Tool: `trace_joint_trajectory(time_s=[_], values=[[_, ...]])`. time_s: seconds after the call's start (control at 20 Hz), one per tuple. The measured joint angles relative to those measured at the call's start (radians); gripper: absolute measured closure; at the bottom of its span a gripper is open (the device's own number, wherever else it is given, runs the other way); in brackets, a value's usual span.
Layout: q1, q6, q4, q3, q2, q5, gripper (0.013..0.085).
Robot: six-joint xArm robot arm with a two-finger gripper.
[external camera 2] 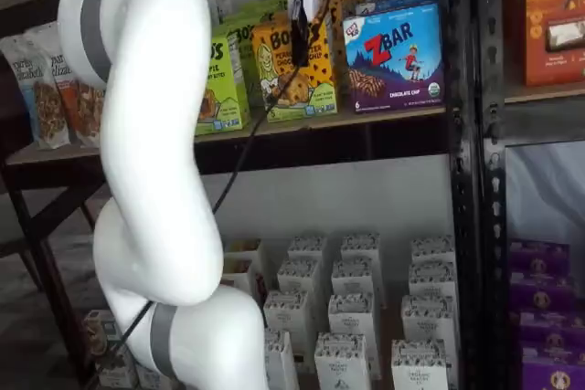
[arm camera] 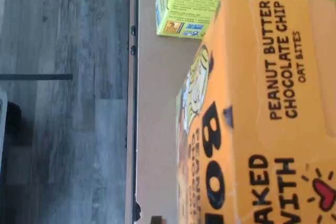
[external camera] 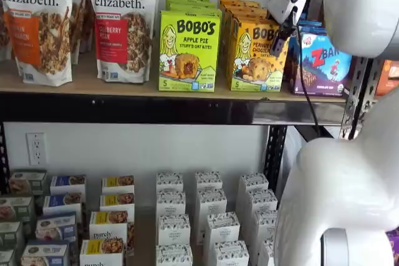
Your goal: Pick up the orange box on the top shelf, the fifth box from the left
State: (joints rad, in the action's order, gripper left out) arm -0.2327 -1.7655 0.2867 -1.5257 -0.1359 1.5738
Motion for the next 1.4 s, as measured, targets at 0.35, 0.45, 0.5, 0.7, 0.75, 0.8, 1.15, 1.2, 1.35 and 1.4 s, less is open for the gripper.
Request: trace_joint_trajectory(time_s=[0.35, 0.45, 0.5, 0.7, 0.75, 0.8, 1.15, 1.2, 1.35, 1.4], values=[[-0.004, -0.002, 0.006, -0.003, -0.001, 0.002, 0.0370], [-0.001, 0.000, 0.001, -0.003, 0.000, 0.002, 0.0370], [0.000, 0.000, 0.000, -0.004, 0.000, 0.002, 0.0370], [0.001, 0.001, -0.001, -0.001, -0.002, -0.001, 0.0370], [0.001, 0.001, -0.001, 0.001, -0.003, -0.003, 0.0370], [0.001, 0.001, 0.000, 0.002, -0.004, -0.004, 0.0370], [0.001, 0.003, 0.003, -0.003, -0.002, 0.006, 0.0450], [0.001, 0.003, 0.004, -0.004, -0.002, 0.007, 0.0450], [0.000, 0.002, 0.005, -0.004, -0.002, 0.007, 0.0490], [0.001, 0.003, 0.002, -0.003, -0.003, 0.005, 0.0490]])
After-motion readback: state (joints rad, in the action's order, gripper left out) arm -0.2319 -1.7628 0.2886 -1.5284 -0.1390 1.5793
